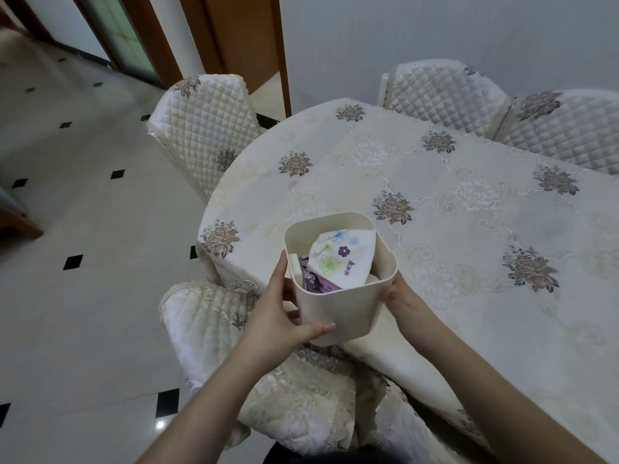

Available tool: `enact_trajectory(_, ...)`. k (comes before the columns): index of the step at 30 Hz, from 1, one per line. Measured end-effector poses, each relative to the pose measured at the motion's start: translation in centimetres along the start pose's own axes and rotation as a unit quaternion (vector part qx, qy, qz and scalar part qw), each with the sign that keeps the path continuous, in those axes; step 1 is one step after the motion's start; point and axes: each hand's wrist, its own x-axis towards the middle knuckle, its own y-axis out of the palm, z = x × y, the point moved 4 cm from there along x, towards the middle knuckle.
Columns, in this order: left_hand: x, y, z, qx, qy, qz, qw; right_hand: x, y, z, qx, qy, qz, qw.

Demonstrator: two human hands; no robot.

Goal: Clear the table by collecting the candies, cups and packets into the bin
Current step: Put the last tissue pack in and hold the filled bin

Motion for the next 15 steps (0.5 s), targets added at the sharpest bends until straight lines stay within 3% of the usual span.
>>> enact_trajectory(7,0.8,-1.7,-1.5,0.006,0.040,0.050,0.998,0.0,-1.7,-1.0,-0.008,0.030,0.002,1.000)
enact_trajectory(15,1.4,-1.8,-0.6,-0.039,0.018,0.124,0.991,0.6,-1.9,-1.1,0.030,0.000,0.088,0.996)
